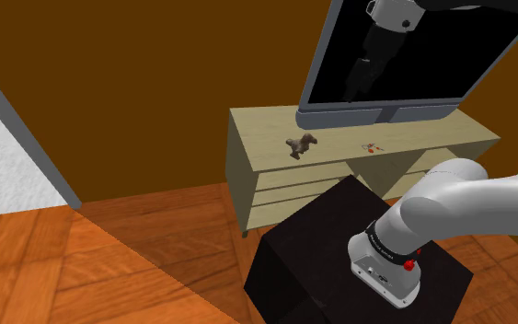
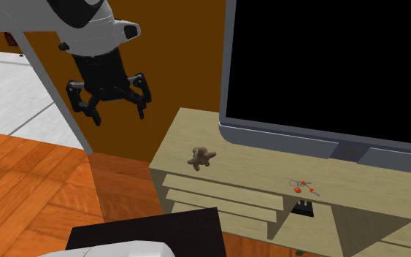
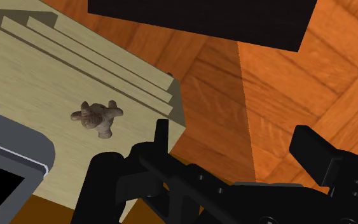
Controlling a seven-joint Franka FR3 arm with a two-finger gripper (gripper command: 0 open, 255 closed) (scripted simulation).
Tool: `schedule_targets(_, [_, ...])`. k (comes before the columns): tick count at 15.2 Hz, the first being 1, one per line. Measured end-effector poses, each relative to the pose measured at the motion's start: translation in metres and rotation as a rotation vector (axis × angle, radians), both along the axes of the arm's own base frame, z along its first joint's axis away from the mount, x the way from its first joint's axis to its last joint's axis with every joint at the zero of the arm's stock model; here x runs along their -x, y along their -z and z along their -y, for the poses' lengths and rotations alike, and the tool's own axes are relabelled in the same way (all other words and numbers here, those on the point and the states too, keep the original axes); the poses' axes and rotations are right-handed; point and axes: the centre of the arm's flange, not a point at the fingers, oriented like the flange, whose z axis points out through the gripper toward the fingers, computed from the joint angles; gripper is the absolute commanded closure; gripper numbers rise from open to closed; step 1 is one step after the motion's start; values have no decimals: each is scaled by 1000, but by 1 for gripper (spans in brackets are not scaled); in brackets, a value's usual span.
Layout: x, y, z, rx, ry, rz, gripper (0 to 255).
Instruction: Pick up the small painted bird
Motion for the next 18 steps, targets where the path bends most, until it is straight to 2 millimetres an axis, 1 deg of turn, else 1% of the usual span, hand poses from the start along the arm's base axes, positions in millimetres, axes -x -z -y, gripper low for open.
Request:
schedule_targets(1, [0, 0, 0, 0, 0, 0, 0])
schedule_targets(3, [-3, 13, 6, -1, 6, 4, 0])
schedule_targets(9, [-40, 73, 41, -5, 32, 22, 0])
schedule_targets(12, [-51, 106, 59, -7, 45, 34, 0])
schedule_targets(14, [-61, 124, 68, -9, 54, 42, 0])
schedule_targets(15, [-70, 134, 73, -9, 59, 46, 0])
schedule_targets(18, [-84, 164, 94, -12, 73, 57, 0])
